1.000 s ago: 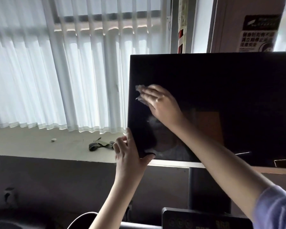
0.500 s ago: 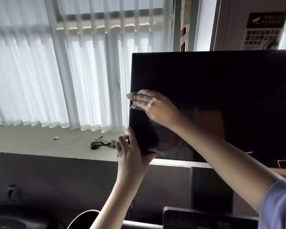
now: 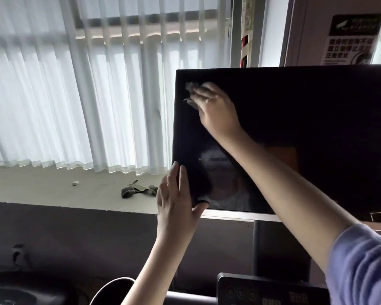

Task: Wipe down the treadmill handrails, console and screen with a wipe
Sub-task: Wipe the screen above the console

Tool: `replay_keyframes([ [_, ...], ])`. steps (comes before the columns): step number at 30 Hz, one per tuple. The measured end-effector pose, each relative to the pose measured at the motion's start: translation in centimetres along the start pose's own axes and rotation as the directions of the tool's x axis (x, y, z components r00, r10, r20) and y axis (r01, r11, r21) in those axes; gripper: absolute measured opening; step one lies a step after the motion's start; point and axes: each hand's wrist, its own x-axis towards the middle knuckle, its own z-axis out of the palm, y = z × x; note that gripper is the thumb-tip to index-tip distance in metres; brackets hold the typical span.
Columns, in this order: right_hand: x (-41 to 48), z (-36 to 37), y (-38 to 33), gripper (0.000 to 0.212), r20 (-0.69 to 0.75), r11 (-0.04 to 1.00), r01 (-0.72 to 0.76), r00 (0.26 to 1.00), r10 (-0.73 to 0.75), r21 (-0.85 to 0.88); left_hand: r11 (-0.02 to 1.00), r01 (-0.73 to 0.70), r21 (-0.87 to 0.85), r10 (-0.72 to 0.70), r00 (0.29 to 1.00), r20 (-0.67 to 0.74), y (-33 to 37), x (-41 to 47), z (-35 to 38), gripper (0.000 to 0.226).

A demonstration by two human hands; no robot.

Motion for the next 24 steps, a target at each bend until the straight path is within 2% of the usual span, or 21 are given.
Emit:
replay_keyframes([
  [1, 0.0, 0.4, -0.6, 0.021, 0.006, 1.000, -0.004, 1.000, 0.004, 0.007, 0.999, -0.046, 0.019, 0.046, 0.999, -0.011, -0.2, 0.1, 0.2, 0.099],
  [4, -0.5, 0.4, -0.7, 0.032, 0.107, 0.990, 0.116, 0.987, -0.124, 0.079, 0.995, -0.093, 0.028, 0.093, 0.996, -0.008, -0.3, 0.2, 0.4, 0.094],
  [7, 1.5, 0.3, 0.8, 0.043, 0.117, 0.999, 0.036, 0.992, -0.037, 0.017, 0.995, -0.094, 0.023, 0.094, 0.996, 0.007, -0.3, 0.2, 0.4, 0.094],
  [9, 3.1, 0.8, 0.8, 0.036, 0.067, 0.998, -0.060, 0.996, 0.061, -0.008, 0.995, -0.094, 0.023, 0.094, 0.996, 0.004, -0.1, 0.2, 0.4, 0.094],
  [11, 3.6, 1.6, -0.3, 0.022, 0.094, 0.997, -0.054, 0.994, 0.050, 0.046, 0.995, -0.097, 0.030, 0.097, 0.995, 0.001, -0.1, 0.2, 0.4, 0.094],
  [13, 3.5, 1.7, -0.6, 0.023, 0.183, 0.992, 0.010, 0.983, -0.033, 0.127, 0.994, -0.099, 0.037, 0.099, 0.995, 0.000, -0.1, 0.1, 0.5, 0.094],
  [14, 3.6, 1.6, -0.2, 0.023, 0.183, 0.991, 0.026, 0.982, -0.051, 0.133, 0.994, -0.103, 0.039, 0.103, 0.995, -0.002, -0.1, 0.1, 0.5, 0.094],
  [18, 5.2, 2.3, 1.1, 0.023, 0.116, 0.996, -0.071, 0.991, 0.065, 0.047, 0.993, -0.109, 0.050, 0.110, 0.994, -0.024, -0.1, 0.1, 0.6, 0.093],
  [22, 4.3, 3.0, -0.5, 0.020, 0.213, 0.991, 0.010, 0.976, -0.038, 0.134, 0.993, -0.105, 0.059, 0.107, 0.994, -0.033, -0.2, 0.0, 0.7, 0.094],
  [24, 4.4, 2.3, 0.5, 0.024, 0.227, 0.985, -0.020, 0.974, -0.019, 0.170, 0.992, -0.109, 0.062, 0.111, 0.993, -0.036, -0.3, 0.0, 0.7, 0.093],
])
